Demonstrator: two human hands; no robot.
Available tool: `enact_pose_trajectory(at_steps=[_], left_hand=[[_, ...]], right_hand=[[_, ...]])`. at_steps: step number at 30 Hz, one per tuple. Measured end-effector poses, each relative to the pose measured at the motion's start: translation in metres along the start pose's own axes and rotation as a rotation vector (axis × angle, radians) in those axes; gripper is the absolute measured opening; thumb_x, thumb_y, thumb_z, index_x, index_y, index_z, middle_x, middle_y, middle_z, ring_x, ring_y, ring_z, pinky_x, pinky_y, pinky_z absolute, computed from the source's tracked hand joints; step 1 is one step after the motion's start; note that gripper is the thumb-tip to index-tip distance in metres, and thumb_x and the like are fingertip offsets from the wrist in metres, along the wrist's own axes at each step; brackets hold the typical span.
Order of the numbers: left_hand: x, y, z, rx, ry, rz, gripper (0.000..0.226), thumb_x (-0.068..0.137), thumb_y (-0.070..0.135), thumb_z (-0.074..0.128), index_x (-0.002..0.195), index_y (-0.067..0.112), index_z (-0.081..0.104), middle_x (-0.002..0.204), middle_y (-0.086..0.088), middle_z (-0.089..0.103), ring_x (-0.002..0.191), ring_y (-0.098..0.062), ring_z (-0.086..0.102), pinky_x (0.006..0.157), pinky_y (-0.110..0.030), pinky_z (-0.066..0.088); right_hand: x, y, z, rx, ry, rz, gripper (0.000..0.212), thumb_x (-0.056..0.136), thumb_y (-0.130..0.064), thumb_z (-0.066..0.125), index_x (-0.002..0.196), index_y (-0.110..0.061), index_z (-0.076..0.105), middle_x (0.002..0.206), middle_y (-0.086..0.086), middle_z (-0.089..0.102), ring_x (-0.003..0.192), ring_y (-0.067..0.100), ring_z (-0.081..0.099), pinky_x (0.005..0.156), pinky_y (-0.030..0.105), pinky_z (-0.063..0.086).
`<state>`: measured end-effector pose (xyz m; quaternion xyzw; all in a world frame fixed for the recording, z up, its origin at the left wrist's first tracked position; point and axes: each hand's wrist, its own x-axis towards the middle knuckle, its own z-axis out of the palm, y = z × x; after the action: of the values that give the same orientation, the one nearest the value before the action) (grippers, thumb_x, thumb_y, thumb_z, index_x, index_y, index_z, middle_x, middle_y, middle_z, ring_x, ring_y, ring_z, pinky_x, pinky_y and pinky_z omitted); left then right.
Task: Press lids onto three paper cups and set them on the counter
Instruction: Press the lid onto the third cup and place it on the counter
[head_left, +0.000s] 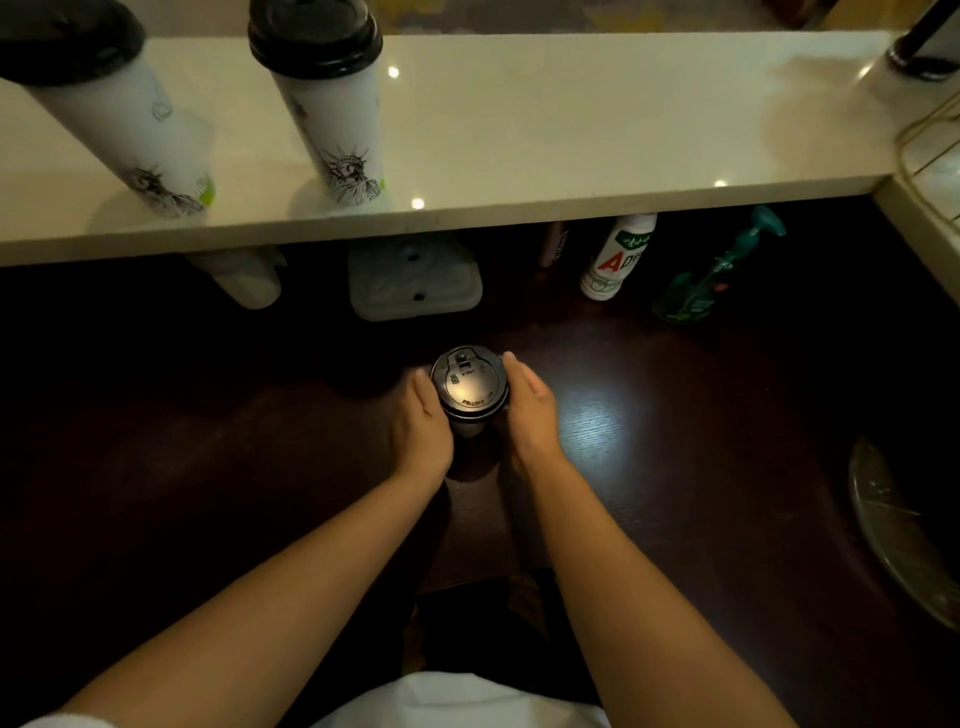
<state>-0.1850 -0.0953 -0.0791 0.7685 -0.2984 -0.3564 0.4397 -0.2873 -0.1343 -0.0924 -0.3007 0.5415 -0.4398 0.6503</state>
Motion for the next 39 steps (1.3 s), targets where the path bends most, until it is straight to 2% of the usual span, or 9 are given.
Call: enact_pose_trajectory(at_steps=[6,10,15,19,24,28,32,35,39], left_hand=[[-0.030,-0.014,0.012,0.035,0.170,0.040,0.037,0.100,0.040,0.023,0.100,0.012,0.047,0.101,-0.005,0.049,0.088,-0.025,0.060,0.074,-0.050,0.057],[-0.042,-0.012,0.015,-0.029,0.124,-0.033,0.027,0.103,0.031,0.026,0.105,0.010,0.043,0.113,-0.010,0.044,0.073,-0.023,0.067,0.056,-0.037,0.060],[-0.053,-0.007,0.013,-0.053,0.071,-0.110,0.024,0.104,0.031,0.026,0.109,0.011,0.038,0.116,-0.006,0.040,0.075,-0.020,0.068,0.046,-0.021,0.054],[-0.051,-0.013,-0.004,0.050,-0.019,-0.068,0.021,0.103,0.037,0.029,0.100,0.018,0.039,0.108,-0.004,0.048,0.081,-0.019,0.063,0.067,-0.042,0.058],[-0.031,0.003,-0.035,0.272,0.045,0.038,0.023,0.100,0.033,0.041,0.104,0.012,0.050,0.113,-0.006,0.048,0.091,-0.013,0.044,0.069,-0.025,0.030],[-0.005,0.023,-0.054,0.395,-0.053,0.444,0.043,0.089,0.047,0.043,0.114,0.014,0.052,0.119,-0.005,0.048,0.106,-0.019,0.050,0.086,-0.035,0.045],[0.012,0.041,-0.051,0.823,-0.330,0.770,0.067,0.085,0.061,0.045,0.138,0.020,0.040,0.140,0.003,0.040,0.122,-0.019,0.040,0.096,-0.038,0.046],[0.015,0.041,-0.035,0.971,-0.408,0.775,0.075,0.085,0.062,0.050,0.145,0.020,0.032,0.145,0.004,0.037,0.125,-0.022,0.035,0.098,-0.040,0.046],[0.015,0.036,-0.025,0.878,-0.407,0.656,0.068,0.089,0.054,0.051,0.144,0.018,0.034,0.143,0.001,0.039,0.124,-0.024,0.037,0.103,-0.040,0.041]], right_hand=[[0.029,-0.017,0.011,0.061,-0.150,0.110,0.008,0.093,-0.009,0.068,0.097,-0.007,0.075,0.097,0.011,0.078,0.091,0.022,0.074,0.086,0.033,0.059],[0.040,-0.028,0.019,-0.009,-0.309,0.235,0.012,0.093,-0.007,0.068,0.104,-0.007,0.072,0.110,0.015,0.075,0.097,0.024,0.073,0.098,0.040,0.056],[0.046,-0.035,0.027,-0.113,-0.439,0.310,0.015,0.094,-0.010,0.067,0.108,-0.008,0.071,0.109,0.012,0.075,0.092,0.020,0.073,0.089,0.034,0.059],[0.049,-0.039,0.023,-0.218,-0.478,0.294,0.020,0.098,-0.023,0.063,0.112,-0.009,0.069,0.118,0.013,0.073,0.104,0.023,0.071,0.096,0.035,0.057],[0.053,-0.033,-0.012,-0.151,-0.344,0.268,0.044,0.101,-0.054,0.045,0.128,-0.023,0.061,0.130,0.001,0.069,0.125,0.022,0.061,0.110,0.044,0.043],[0.041,-0.019,-0.052,-0.229,-0.240,0.191,0.031,0.100,-0.018,0.045,0.120,-0.029,0.065,0.126,-0.003,0.072,0.127,0.022,0.060,0.102,0.040,0.044],[0.022,0.004,-0.061,-0.389,-0.352,0.103,0.078,0.081,0.020,0.057,0.142,-0.028,0.049,0.141,0.009,0.061,0.116,0.015,0.063,0.084,0.025,0.053],[0.007,0.012,-0.041,-0.549,-0.518,0.028,0.093,0.067,0.010,0.080,0.141,-0.034,0.043,0.134,0.004,0.062,0.120,0.019,0.062,0.098,0.039,0.055],[-0.002,0.014,-0.018,-0.534,-0.470,-0.155,0.072,0.068,0.009,0.085,0.119,-0.032,0.054,0.119,0.000,0.068,0.108,0.007,0.068,0.091,0.022,0.053]])
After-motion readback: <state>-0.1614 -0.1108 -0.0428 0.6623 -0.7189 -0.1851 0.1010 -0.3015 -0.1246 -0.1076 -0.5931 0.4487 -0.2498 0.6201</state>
